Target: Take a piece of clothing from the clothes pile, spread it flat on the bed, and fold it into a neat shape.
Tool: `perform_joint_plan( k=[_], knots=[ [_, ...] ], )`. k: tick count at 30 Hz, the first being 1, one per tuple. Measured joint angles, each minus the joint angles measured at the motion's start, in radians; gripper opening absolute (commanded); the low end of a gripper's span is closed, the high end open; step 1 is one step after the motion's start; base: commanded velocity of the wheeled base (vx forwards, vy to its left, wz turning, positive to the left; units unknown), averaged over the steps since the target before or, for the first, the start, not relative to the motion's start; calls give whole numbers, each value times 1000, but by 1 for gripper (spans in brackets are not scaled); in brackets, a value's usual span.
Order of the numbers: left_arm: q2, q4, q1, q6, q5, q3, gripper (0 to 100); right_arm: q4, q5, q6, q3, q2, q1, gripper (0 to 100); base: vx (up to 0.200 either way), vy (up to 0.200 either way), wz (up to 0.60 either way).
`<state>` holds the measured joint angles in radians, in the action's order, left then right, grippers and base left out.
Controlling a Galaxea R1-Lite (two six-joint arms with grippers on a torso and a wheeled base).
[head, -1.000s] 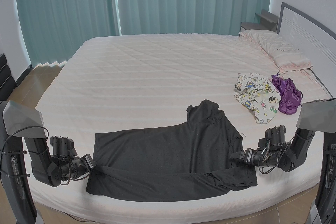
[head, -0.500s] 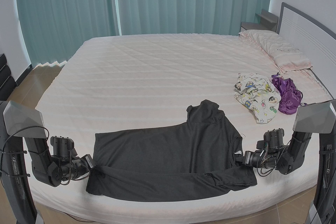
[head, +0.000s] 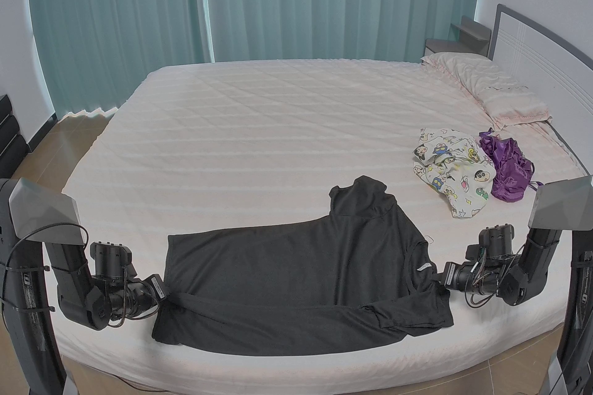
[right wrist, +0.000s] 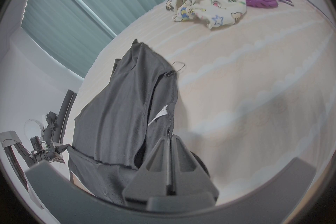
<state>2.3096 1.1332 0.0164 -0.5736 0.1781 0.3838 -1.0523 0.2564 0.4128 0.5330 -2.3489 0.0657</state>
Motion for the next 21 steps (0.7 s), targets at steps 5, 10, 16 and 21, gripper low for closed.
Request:
perform_joint_plan(
  k=[5,10,16,21],
  knots=[
    [5,0,3,1,-26,1,0,-56,0,-1,-20,10,-25,0,0,0,0],
    [10,0,4,1,-30,1,0,-64,-2,-1,-36,6,-35,0,0,0,0],
    [13,0,4,2,-31,1,0,-64,-3,-2,-40,-14,-36,100,0,0,0],
    [14,0,4,2,-31,1,0,-96,-2,1,-37,-23,-37,100,0,0,0]
  ],
)
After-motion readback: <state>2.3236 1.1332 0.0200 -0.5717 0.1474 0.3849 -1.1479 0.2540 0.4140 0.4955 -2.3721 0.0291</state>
